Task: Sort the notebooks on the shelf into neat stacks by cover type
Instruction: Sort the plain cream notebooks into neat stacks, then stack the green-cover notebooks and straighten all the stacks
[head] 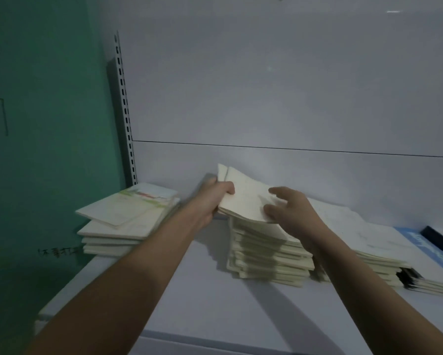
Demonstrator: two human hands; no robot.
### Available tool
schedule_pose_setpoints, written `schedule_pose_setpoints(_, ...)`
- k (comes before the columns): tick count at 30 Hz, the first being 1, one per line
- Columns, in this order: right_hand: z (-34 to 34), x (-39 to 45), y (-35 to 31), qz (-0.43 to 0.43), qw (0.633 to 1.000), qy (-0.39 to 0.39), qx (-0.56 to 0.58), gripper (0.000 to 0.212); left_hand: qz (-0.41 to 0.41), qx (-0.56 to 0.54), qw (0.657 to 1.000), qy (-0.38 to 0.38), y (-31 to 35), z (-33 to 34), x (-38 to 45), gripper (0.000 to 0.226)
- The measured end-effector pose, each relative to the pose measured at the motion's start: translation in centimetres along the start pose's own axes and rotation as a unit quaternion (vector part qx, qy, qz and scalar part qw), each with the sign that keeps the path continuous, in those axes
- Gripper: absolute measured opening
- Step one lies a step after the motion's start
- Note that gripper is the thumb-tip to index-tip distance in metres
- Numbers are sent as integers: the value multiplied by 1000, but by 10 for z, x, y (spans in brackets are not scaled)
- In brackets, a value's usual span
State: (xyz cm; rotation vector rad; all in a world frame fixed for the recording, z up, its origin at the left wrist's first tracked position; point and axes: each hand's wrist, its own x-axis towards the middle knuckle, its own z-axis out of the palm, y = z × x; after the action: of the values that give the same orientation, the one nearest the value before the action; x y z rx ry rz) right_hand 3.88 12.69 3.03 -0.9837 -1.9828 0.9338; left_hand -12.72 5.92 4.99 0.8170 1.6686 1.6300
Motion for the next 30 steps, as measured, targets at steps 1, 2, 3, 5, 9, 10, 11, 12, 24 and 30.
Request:
schedule_pose_setpoints(1, -4, 3, 8, 0, 1000, -6, -27, 45, 2, 42, 999, 1, -5, 8, 5, 41)
schedule_pose_setpoints(2, -5, 6, 15, 2, 998, -9, -64, 43, 1, 75, 997, -6, -10, 15, 8, 48)
schedule_pose_setpoints(3, -6, 9, 20, 5, 993, -17, -118, 41, 2, 106, 994, -14, -13, 22, 10, 54)
schedule_pose_setpoints(5, -4, 12, 27, 10, 966, -48, -252, 34, 12, 194, 981, -9, -21, 33, 15, 72)
schedule_pose_setpoints(9, -3, 12, 37, -3, 936, -79, -343, 32, -12, 243, 970, -6, -48, 38, 46, 90)
schedule_pose_setpoints(10, -5, 13, 39, -4, 932, -75, -355, 32, -16, 229, 973, -10, -51, 39, 49, 96)
schedule_pose_setpoints(11, -7, 13, 39, -15, 925, -63, -374, 33, -18, 212, 977, -18, -53, 37, 53, 96)
schedule_pose_setpoints(12, -8, 14, 37, -36, 921, -39, -387, 34, -15, 210, 977, -30, -43, 36, 40, 88)
schedule_pose_setpoints(24, 123, -6, -74, -225, 967, -65, -95, 16, 155, 262, 942, 138, -7, -160, -24, 33)
schedule_pose_setpoints(30, 213, -9, -109, -189, 965, -125, -134, 20, 100, 198, 948, 229, -31, -276, -16, 37)
